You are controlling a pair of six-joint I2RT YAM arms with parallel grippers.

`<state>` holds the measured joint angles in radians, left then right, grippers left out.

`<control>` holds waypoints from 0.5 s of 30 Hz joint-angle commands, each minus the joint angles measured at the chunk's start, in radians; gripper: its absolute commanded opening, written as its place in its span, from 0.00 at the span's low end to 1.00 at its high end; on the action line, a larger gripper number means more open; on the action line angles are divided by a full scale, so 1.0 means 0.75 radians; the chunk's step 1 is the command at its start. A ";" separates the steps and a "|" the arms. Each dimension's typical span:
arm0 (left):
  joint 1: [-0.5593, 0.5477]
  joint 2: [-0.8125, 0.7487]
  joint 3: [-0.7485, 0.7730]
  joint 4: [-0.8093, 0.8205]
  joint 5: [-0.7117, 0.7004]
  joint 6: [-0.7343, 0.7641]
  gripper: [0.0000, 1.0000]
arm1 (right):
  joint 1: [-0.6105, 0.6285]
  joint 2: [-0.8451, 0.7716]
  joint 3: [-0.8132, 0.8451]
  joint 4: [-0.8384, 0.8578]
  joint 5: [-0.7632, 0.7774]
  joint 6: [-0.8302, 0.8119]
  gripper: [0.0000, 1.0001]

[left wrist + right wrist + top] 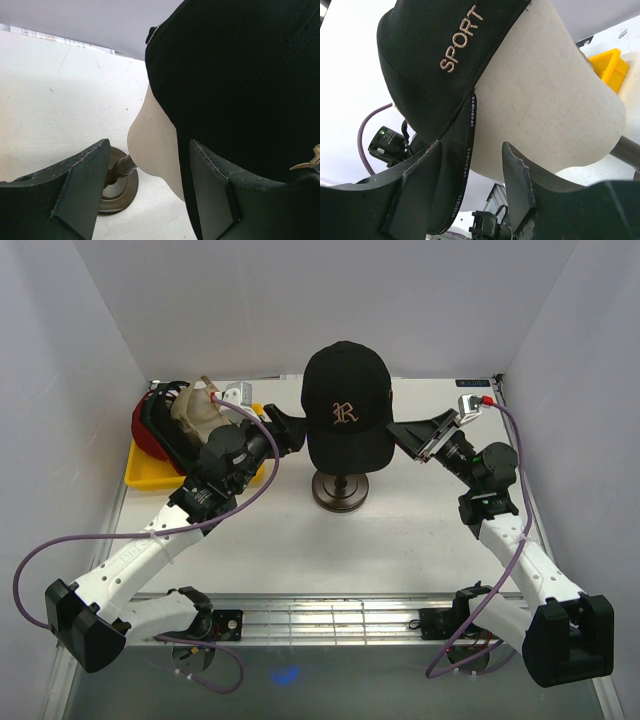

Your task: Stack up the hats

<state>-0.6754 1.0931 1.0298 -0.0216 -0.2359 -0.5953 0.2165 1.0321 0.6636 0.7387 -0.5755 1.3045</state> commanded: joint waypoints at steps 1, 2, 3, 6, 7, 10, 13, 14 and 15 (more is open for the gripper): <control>0.003 -0.001 0.048 0.016 0.030 0.002 0.74 | 0.012 0.000 -0.001 0.042 0.000 -0.023 0.57; 0.003 0.001 0.048 0.018 0.030 0.004 0.74 | 0.012 0.000 -0.007 0.042 0.000 -0.025 0.55; 0.003 0.003 0.048 0.019 0.030 0.004 0.75 | 0.014 0.002 -0.009 0.042 -0.002 -0.027 0.54; 0.003 0.003 0.046 0.019 0.034 0.004 0.74 | 0.014 -0.006 -0.024 0.030 0.006 -0.031 0.40; 0.003 0.005 0.044 0.019 0.036 0.004 0.74 | 0.014 -0.008 -0.028 0.023 0.017 -0.035 0.37; 0.005 0.005 0.042 0.019 0.036 0.004 0.74 | 0.014 -0.022 -0.040 -0.022 0.037 -0.058 0.30; 0.003 0.001 0.038 0.014 0.036 0.004 0.74 | 0.014 -0.028 -0.052 -0.044 0.051 -0.072 0.26; 0.003 0.003 0.036 0.014 0.036 0.004 0.74 | 0.014 -0.032 -0.054 -0.052 0.057 -0.078 0.25; 0.003 0.003 0.034 0.014 0.036 0.002 0.74 | 0.014 -0.038 -0.050 -0.083 0.060 -0.097 0.24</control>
<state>-0.6739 1.0943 1.0298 -0.0223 -0.2352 -0.5945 0.2230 1.0199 0.6369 0.7238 -0.5549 1.2911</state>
